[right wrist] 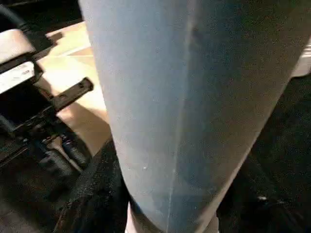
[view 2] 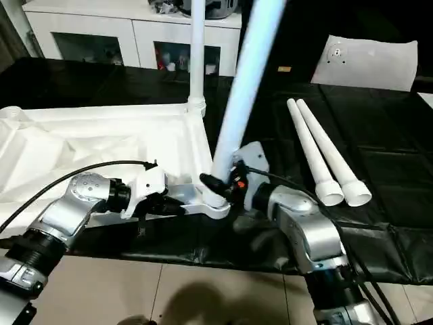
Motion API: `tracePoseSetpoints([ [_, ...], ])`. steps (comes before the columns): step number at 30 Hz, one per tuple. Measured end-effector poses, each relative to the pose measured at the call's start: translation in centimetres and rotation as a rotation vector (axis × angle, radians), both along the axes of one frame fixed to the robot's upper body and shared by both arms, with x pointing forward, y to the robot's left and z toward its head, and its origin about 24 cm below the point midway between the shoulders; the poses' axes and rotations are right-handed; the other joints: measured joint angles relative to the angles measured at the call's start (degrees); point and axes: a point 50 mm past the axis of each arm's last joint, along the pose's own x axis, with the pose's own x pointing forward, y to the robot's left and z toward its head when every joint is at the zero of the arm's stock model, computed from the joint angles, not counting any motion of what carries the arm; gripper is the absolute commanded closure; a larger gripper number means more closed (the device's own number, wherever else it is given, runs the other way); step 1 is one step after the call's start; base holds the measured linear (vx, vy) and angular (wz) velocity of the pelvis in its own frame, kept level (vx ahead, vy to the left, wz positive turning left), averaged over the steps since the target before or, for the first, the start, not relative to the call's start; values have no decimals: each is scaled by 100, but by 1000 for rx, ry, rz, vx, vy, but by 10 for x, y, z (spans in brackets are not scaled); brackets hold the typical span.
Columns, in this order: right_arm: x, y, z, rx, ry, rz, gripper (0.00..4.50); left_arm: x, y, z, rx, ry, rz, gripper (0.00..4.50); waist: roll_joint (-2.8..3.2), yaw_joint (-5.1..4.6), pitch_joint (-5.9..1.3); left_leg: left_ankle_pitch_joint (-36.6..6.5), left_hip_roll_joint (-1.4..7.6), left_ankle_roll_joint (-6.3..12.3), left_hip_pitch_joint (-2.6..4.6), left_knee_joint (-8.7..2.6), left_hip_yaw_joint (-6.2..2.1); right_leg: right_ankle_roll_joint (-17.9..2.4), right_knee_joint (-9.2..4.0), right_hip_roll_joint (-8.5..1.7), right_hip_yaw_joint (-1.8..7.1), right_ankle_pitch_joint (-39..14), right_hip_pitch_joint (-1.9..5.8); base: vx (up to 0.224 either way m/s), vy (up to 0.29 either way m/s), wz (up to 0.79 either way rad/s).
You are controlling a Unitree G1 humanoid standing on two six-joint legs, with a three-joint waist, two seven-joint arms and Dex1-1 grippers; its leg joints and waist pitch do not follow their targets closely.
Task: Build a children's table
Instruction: Insert table leg to table base
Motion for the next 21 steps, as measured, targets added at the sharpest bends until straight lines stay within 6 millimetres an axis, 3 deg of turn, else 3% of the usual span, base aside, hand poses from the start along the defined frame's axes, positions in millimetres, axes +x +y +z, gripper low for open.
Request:
tracePoseSetpoints([
  [21, 3, -9, -1, -63, 3, 58, 259, 2, 0, 0, 2, 29, -7, 450, -33, 2, -22, 0, 0, 0, 2, 0, 0, 2, -1, 0, 0, -1, 1, 0, 0, 0],
])
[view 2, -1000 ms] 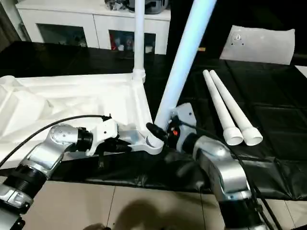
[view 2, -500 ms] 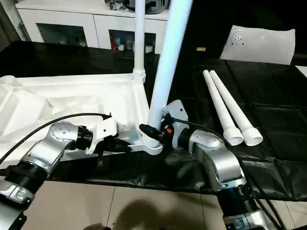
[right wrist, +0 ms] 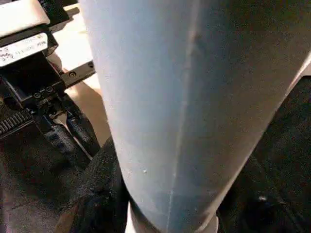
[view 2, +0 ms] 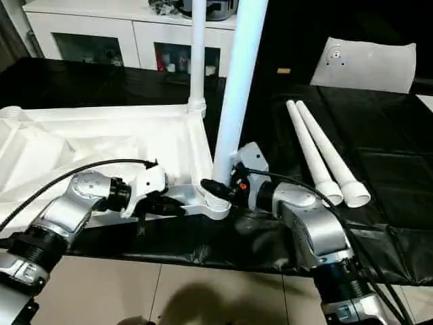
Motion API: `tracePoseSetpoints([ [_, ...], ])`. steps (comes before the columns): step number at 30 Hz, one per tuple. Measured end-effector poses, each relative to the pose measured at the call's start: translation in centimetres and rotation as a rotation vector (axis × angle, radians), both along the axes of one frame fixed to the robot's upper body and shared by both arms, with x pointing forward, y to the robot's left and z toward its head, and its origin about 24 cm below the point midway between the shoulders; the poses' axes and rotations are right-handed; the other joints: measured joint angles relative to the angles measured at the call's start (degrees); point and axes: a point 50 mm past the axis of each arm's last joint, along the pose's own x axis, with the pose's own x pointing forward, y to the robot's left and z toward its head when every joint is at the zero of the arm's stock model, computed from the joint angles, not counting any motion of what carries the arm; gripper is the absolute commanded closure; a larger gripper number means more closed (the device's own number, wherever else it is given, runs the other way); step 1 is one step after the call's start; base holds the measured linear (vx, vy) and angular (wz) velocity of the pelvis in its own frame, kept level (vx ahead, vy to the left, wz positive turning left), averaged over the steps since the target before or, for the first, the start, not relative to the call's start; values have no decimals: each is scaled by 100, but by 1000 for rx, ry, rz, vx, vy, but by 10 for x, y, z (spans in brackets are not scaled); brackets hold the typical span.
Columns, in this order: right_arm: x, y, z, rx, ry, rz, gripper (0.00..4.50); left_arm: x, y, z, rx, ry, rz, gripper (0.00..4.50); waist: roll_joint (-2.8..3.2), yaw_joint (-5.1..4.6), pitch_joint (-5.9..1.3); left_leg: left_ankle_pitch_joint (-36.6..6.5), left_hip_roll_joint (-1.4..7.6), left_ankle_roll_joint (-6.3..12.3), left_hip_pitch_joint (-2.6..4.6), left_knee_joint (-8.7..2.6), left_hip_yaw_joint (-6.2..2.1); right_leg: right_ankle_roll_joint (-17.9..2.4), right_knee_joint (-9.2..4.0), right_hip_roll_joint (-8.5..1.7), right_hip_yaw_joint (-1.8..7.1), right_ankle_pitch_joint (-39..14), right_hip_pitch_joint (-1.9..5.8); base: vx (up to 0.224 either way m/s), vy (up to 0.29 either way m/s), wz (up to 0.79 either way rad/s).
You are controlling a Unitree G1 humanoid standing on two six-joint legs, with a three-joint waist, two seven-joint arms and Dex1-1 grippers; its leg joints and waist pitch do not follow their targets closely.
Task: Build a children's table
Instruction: Insert table leg to table base
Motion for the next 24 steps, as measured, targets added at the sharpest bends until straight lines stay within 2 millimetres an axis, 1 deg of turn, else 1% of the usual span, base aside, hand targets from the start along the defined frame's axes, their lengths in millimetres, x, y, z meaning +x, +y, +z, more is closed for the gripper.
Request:
tracePoseSetpoints([
  [5, 7, 4, -4, 64, 39, -25, 259, 1, 2, 0, 1, 10, 9, 450, -11, -22, -7, 0, 0, 0, 4, 0, -1, -1, 0, 0, -1, 1, 1, 0, 0, 0],
  [11, 13, 0, -10, 190, 111, -77, 260, 1, 3, 0, 2, 18, 15, 450, -11, -28, -13, 0, 0, 0, 5, 0, -2, -2, 0, 0, -1, 1, 2, 0, 0, 0],
  [15, 11, -4, -17, 239, 141, -105, 260, 1, 3, 0, -1, 23, 16, 450, 7, -15, -21, 0, 1, -1, 1, -1, -2, -2, 0, 1, -3, 1, 1, 0, 0, 0],
  [24, -7, -15, -31, 334, 102, -176, 260, -1, -1, -3, -17, 44, 12, 450, 98, 20, -60, -3, 1, 1, -1, -28, -3, -6, -41, 2, -14, -1, 14, 0, 0, 0],
])
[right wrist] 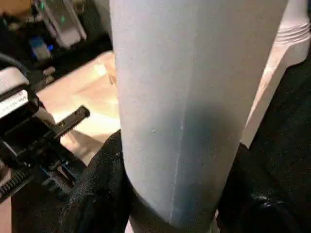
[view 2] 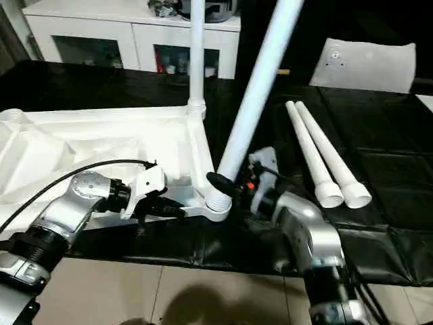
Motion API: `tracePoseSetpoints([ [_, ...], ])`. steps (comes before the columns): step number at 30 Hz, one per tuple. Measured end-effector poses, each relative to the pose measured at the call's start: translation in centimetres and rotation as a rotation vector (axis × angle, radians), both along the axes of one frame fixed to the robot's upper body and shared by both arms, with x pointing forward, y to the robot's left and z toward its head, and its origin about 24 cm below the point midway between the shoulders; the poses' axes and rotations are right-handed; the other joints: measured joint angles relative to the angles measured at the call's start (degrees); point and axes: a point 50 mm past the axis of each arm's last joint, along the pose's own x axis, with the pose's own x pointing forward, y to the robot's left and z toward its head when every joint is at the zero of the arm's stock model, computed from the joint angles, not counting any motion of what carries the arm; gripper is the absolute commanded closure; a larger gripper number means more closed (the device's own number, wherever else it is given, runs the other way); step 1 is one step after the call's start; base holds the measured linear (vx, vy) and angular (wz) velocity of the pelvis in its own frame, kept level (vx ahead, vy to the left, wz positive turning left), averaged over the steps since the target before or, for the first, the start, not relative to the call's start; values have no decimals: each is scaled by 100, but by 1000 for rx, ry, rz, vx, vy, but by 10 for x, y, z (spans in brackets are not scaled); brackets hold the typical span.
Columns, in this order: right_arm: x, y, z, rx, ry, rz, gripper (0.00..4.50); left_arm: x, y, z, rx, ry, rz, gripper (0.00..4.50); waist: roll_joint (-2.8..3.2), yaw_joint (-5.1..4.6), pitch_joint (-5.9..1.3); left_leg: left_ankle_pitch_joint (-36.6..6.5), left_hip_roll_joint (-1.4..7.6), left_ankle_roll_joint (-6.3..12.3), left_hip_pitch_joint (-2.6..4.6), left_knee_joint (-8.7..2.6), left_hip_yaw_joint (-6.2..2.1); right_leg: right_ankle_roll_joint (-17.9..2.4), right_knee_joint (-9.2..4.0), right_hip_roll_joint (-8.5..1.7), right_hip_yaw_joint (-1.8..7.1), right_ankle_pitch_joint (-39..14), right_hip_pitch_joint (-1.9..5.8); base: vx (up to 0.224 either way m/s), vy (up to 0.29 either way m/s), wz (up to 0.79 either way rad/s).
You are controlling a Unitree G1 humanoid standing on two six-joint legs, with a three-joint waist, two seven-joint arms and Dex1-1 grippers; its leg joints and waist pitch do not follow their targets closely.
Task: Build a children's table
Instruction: Insert table leg to table base
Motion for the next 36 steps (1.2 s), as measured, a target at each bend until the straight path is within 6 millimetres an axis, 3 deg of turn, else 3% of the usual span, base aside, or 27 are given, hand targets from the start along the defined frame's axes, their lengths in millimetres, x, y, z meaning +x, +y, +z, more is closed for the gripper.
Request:
tracePoseSetpoints([
  [5, -10, -4, -3, -12, -26, -18, 260, 0, 0, -1, -10, 7, 11, 450, 31, -4, 0, 0, -1, 0, 4, -3, 0, -4, -2, 0, 0, 3, 2, 0, 0, 0],
  [13, -14, 1, 6, -204, -153, 64, 260, 0, -2, -2, -13, 3, 3, 450, 53, 7, 1, 0, -2, 0, 6, -10, 0, 0, -20, 0, -2, 1, 13, 0, 0, 0],
  [19, -8, 8, 11, -282, -189, 143, 260, 0, -1, -2, -8, -5, 4, 450, 34, -20, 0, 1, -2, 1, 8, -10, 0, 0, -27, 0, -3, 1, 15, 0, 0, 0],
  [27, -1, 11, 11, -323, -197, 221, 261, 3, 1, -2, 11, -11, -15, 450, -59, -53, -28, 1, -2, 0, 8, -10, 0, 0, -32, 0, -5, 0, 13, 0, 0, 0],
  [36, -4, 14, 13, -327, -206, 337, 261, 3, 8, 2, 46, -22, -97, 450, -71, -66, -34, 0, -2, 1, 5, -37, -1, 1, -48, 3, -5, 0, 9, 0, 0, 0],
])
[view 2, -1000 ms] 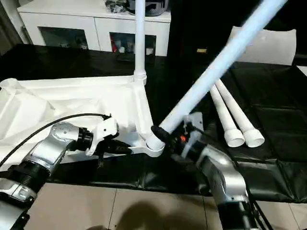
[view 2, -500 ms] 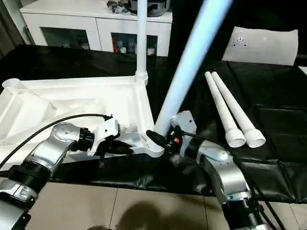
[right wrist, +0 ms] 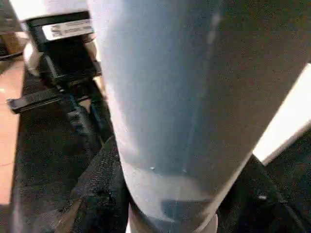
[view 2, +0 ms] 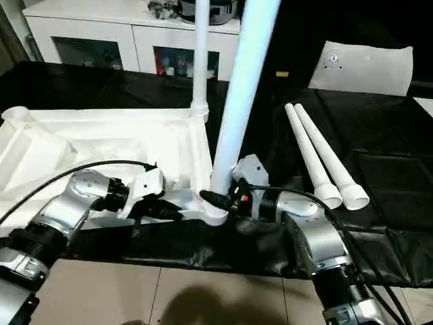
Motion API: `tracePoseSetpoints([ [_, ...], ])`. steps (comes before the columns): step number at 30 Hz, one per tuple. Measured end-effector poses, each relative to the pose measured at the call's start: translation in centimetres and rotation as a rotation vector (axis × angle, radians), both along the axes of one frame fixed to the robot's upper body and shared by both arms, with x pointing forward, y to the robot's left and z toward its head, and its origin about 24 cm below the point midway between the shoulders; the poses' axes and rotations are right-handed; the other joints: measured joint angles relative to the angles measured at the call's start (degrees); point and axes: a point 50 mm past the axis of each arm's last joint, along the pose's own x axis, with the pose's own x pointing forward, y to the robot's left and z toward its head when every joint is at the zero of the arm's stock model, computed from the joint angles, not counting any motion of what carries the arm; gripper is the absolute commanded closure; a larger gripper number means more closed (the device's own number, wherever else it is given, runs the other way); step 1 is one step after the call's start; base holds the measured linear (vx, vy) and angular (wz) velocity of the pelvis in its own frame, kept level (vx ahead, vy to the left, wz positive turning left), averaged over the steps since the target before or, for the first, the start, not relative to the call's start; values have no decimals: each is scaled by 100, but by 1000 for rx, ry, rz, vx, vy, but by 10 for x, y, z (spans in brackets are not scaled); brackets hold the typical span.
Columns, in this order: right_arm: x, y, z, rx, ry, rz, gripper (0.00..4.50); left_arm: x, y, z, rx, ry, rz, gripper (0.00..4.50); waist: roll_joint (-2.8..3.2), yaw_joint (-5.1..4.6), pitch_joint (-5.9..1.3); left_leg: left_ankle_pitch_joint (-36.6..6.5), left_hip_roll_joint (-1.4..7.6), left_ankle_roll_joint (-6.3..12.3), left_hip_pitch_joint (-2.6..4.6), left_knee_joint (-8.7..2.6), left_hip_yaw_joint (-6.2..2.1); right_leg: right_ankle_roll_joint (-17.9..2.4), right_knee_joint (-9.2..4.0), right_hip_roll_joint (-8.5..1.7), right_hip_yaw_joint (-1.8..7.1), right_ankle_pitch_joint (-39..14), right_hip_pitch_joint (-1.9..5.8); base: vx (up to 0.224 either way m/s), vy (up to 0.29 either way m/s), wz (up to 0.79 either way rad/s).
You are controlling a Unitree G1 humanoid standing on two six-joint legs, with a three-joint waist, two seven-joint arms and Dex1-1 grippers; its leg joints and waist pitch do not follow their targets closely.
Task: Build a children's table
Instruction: Insert table leg to table base
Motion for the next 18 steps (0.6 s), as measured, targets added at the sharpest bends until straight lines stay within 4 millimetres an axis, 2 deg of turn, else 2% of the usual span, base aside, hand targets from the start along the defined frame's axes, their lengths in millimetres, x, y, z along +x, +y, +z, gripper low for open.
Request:
tracePoseSetpoints([
  [7, -1, 2, 3, -5, -6, 50, 261, 2, 2, 4, 18, 0, -39, 450, 15, 3, 10, 1, 0, -1, 4, -68, 2, 1, -51, 12, -2, -1, -1, 0, 0, 0],
  [15, 0, 5, 4, 4, -3, 66, 261, 3, 4, 4, 21, -2, -42, 450, 16, 2, 14, 1, 0, -2, 11, -83, 7, -1, -69, 14, -2, 0, 3, 0, 0, 0],
  [18, 1, 9, 3, 18, -4, 49, 261, 1, 6, 4, 12, 6, -11, 450, 22, -6, 20, 1, 0, -2, 34, -91, 8, -1, -70, 14, -1, 0, 15, 0, 0, 0],
])
